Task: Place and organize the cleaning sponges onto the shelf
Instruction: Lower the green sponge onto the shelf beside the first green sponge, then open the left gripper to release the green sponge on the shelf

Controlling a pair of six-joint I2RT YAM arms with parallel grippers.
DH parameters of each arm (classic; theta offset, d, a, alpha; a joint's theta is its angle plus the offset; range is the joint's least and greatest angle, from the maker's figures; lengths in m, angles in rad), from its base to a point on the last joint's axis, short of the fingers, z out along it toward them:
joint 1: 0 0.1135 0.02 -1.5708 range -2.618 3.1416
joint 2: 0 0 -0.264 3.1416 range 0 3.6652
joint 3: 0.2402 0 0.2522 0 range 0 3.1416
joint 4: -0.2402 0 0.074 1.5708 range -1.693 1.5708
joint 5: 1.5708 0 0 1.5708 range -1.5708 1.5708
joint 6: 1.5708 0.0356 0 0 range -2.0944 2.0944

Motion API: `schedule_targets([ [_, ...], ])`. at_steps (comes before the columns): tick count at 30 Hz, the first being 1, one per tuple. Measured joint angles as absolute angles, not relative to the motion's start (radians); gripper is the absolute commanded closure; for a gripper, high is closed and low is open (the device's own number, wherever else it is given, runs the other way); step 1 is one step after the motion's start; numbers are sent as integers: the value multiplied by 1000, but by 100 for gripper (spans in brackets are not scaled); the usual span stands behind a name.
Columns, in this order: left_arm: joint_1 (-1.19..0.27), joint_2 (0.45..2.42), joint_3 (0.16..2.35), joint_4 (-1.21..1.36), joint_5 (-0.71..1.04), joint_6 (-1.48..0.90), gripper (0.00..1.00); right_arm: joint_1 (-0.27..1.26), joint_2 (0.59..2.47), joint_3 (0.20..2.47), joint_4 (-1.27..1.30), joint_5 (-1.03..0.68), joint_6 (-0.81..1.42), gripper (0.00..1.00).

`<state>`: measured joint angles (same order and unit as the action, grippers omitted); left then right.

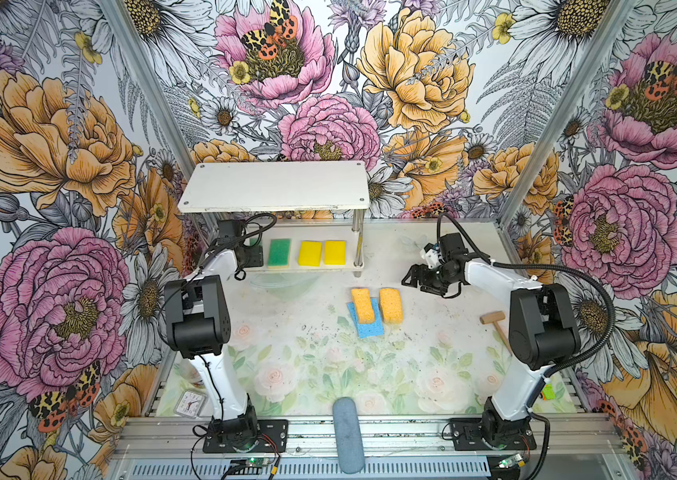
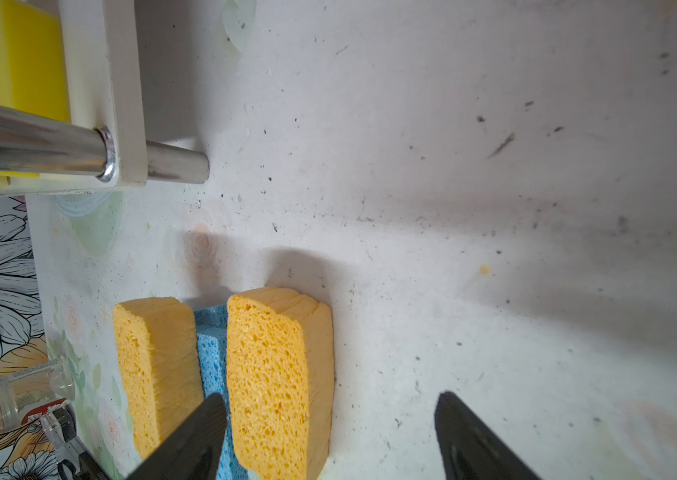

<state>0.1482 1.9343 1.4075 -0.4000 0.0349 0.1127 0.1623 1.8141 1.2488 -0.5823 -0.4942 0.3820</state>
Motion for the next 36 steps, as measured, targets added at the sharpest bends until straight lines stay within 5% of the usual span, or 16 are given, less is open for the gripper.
schedule_targets([
  [8,146,1938,1409,-400,32,114,20,162,1814,1250,-582,-494,385,19],
  [36,120,1904,1393,-400,-45,113,19,162,1814,1255,-582,-495,385,19],
])
